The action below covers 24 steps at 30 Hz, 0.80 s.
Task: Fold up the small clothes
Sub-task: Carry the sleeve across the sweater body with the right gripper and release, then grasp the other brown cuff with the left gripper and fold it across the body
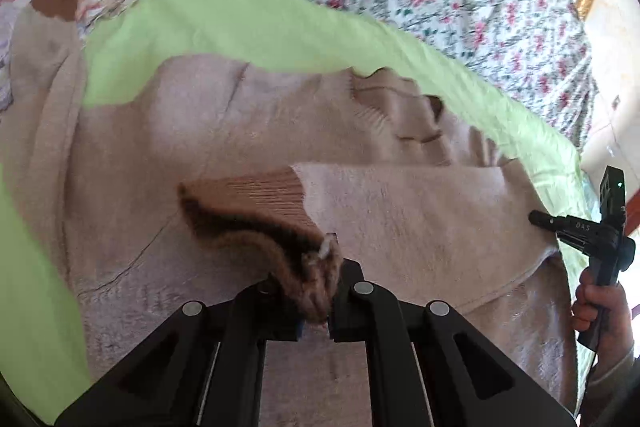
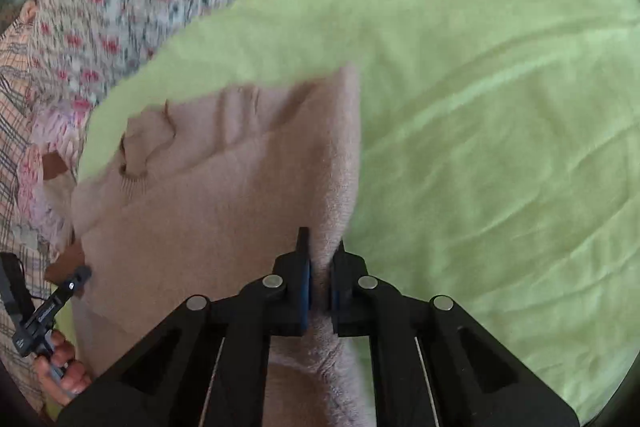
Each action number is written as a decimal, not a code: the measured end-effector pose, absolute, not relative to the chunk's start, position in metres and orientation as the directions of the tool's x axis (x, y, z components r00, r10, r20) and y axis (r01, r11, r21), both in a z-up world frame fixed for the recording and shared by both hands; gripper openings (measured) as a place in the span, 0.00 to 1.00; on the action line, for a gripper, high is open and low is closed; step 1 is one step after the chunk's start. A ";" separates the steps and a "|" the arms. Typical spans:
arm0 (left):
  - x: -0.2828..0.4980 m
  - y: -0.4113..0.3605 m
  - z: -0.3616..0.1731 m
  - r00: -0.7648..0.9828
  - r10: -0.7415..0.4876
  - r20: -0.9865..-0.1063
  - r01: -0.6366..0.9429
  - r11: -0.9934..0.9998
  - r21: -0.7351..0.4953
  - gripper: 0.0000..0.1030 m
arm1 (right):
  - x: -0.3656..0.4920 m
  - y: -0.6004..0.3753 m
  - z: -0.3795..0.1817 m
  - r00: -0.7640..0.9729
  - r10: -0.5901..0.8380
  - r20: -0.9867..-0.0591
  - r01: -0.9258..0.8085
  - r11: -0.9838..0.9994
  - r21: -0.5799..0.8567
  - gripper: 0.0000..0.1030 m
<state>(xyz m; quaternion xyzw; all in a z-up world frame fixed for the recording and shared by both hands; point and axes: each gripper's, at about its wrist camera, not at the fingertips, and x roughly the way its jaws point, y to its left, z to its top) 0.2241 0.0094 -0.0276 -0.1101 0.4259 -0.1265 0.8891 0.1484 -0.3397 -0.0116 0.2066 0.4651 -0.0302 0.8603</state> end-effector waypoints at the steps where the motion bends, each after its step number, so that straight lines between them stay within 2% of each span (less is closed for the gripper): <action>1: 0.225 0.006 -0.026 0.608 -0.322 -0.726 0.139 0.943 -0.302 0.07 | 0.147 -0.347 -0.014 0.561 0.131 -0.818 0.268 0.906 0.329 0.08; 5: 0.232 0.003 -0.039 0.578 -0.282 -0.766 0.127 0.958 -0.256 0.08 | 0.145 -0.352 -0.022 0.527 0.098 -0.844 0.303 0.906 0.295 0.11; 6: 0.231 0.006 -0.042 0.570 -0.289 -0.770 0.123 0.956 -0.267 0.09 | 0.141 -0.349 -0.015 0.533 0.056 -0.845 0.317 0.912 0.261 0.18; 7: 0.229 0.009 -0.042 0.570 -0.294 -0.767 0.122 0.954 -0.275 0.12 | 0.134 -0.343 -0.004 0.556 0.021 -0.831 0.321 0.917 0.238 0.20; 9: 0.223 0.017 -0.039 0.579 -0.297 -0.759 0.112 0.952 -0.286 0.13 | 0.120 -0.327 0.011 0.624 0.074 -0.778 0.255 0.922 0.292 0.22; 11: 0.221 0.019 -0.040 0.579 -0.295 -0.760 0.109 0.952 -0.286 0.13 | 0.119 -0.310 0.010 0.623 0.179 -0.761 0.173 0.918 0.358 0.37; 12: 0.220 0.020 -0.041 0.579 -0.289 -0.762 0.109 0.954 -0.279 0.13 | 0.121 -0.301 0.003 0.599 0.180 -0.780 0.171 0.923 0.344 0.48; 13: 0.216 0.022 -0.040 0.581 -0.284 -0.763 0.108 0.956 -0.273 0.13 | 0.122 -0.298 -0.002 0.584 0.167 -0.795 0.180 0.927 0.328 0.51; 16: 0.210 0.030 -0.041 0.586 -0.264 -0.766 0.094 0.961 -0.259 0.13 | 0.120 -0.294 -0.020 0.535 0.178 -0.826 0.221 0.914 0.340 0.51; 21: 0.196 0.064 -0.020 0.623 -0.214 -0.752 0.052 0.971 -0.233 0.16 | 0.100 -0.275 0.002 0.583 0.245 -0.775 0.145 0.907 0.396 0.51; 23: 0.202 0.082 -0.009 0.644 -0.172 -0.745 0.014 0.977 -0.213 0.23 | 0.092 -0.263 0.009 0.600 0.266 -0.755 0.105 0.909 0.403 0.51; 24: 0.210 0.094 -0.002 0.654 -0.151 -0.741 -0.012 0.978 -0.209 0.31 | 0.090 -0.256 0.011 0.603 0.275 -0.749 0.094 0.908 0.409 0.52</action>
